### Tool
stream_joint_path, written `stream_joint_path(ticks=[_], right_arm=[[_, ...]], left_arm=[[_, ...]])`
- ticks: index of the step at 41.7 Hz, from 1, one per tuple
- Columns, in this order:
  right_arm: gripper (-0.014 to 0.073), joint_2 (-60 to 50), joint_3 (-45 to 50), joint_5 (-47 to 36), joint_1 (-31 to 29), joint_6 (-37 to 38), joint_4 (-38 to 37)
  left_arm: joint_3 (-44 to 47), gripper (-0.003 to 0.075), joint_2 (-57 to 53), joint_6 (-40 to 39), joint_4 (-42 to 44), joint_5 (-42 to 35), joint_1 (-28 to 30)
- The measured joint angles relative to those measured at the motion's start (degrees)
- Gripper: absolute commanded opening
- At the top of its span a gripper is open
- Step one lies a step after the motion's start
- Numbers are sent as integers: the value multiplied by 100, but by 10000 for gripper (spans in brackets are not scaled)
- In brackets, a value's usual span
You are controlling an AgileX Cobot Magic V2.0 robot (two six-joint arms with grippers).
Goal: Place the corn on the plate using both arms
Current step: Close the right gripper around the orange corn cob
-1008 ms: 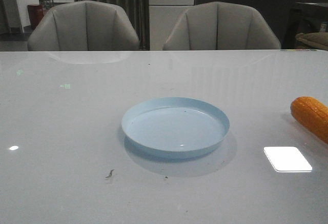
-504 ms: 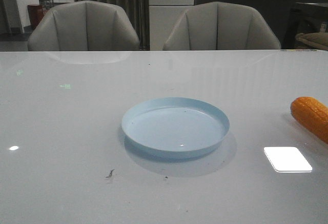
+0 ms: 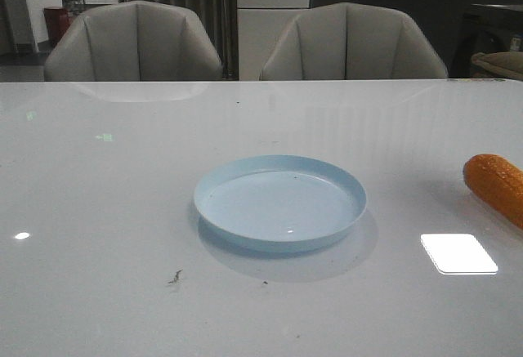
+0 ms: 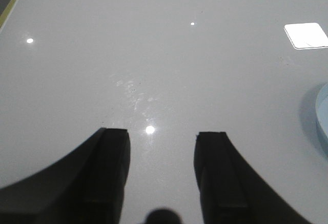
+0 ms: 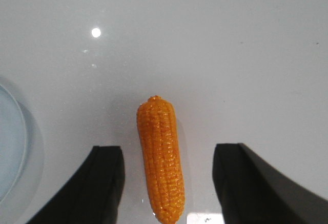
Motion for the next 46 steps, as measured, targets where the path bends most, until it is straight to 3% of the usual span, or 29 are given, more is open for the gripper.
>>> stream_joint_path(ticks=[15, 46], right_arm=[[490, 1837, -593, 632, 0, 0, -143], [490, 2193, -615, 654, 0, 0, -91]], left_arm=[[0, 372, 0, 0, 0, 0, 0], [4, 372, 0, 0, 8, 0, 0]])
